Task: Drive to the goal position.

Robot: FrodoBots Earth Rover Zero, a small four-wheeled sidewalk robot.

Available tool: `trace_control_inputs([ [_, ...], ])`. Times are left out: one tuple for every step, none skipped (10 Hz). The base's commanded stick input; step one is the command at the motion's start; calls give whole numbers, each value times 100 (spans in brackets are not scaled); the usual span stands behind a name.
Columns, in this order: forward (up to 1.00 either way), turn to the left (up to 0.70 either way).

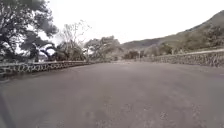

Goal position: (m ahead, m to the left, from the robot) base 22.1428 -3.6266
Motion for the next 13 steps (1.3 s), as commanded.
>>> trace_control_inputs([
  [70, 0],
  [70, 0],
  [70, 0],
  [70, 0],
  [70, 0],
  [70, 0],
  [70, 0],
  [70, 0],
  [70, 0],
  [70, 0],
  [70, 0],
  [70, 0],
  [70, 0],
])
